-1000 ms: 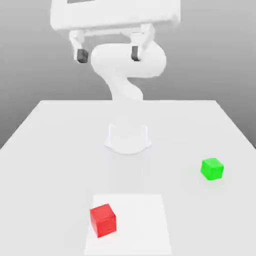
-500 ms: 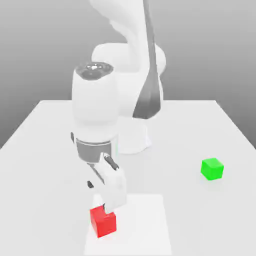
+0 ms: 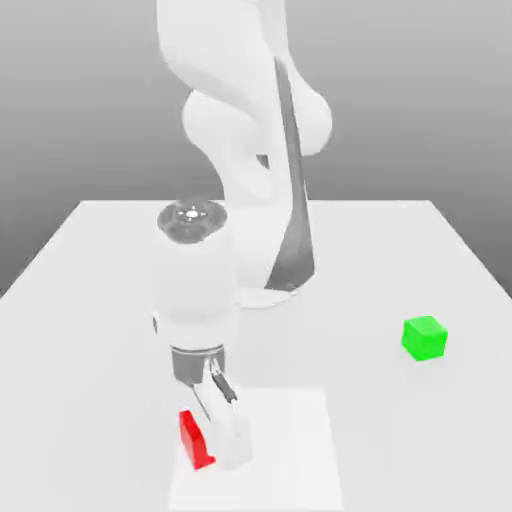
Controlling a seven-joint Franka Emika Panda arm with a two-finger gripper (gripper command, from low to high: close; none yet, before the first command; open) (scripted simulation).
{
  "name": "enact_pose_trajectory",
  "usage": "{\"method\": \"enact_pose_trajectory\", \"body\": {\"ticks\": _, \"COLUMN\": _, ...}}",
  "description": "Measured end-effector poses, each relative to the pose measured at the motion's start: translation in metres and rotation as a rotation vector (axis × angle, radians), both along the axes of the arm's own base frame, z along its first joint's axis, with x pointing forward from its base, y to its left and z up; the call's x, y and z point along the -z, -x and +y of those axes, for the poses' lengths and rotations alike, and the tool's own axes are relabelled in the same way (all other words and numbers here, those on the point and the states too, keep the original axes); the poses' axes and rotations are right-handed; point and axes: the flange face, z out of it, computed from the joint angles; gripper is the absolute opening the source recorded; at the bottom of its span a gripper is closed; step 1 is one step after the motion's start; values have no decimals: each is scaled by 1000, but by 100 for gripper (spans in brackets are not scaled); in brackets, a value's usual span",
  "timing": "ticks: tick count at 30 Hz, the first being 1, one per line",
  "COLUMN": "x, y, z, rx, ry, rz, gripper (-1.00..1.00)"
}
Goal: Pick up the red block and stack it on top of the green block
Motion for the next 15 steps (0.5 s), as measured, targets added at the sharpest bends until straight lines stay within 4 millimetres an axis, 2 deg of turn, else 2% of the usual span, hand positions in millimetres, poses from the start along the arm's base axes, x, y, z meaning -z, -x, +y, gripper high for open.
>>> {"method": "enact_pose_trajectory", "body": {"ticks": 1, "x": -11, "y": 1, "z": 0, "rx": 0, "ry": 1, "rz": 1, "gripper": -100}}
{"method": "enact_pose_trajectory", "body": {"ticks": 2, "x": -19, "y": 1, "z": 10, "rx": -4, "ry": -2, "rz": 0, "gripper": -100}}
{"method": "enact_pose_trajectory", "body": {"ticks": 3, "x": -26, "y": 2, "z": 31, "rx": -15, "ry": -7, "rz": -2, "gripper": -100}}
{"method": "enact_pose_trajectory", "body": {"ticks": 6, "x": -40, "y": 16, "z": 117, "rx": -81, "ry": -23, "rz": -4, "gripper": -100}}
{"method": "enact_pose_trajectory", "body": {"ticks": 8, "x": -47, "y": 34, "z": 166, "rx": -109, "ry": -31, "rz": -2, "gripper": -100}}
{"method": "enact_pose_trajectory", "body": {"ticks": 9, "x": -50, "y": 44, "z": 184, "rx": -108, "ry": -34, "rz": -1, "gripper": -100}}
{"method": "enact_pose_trajectory", "body": {"ticks": 12, "x": -57, "y": 77, "z": 230, "rx": -99, "ry": -37, "rz": 3, "gripper": -100}}
{"method": "enact_pose_trajectory", "body": {"ticks": 15, "x": -61, "y": 120, "z": 275, "rx": -111, "ry": -33, "rz": 7, "gripper": -100}}
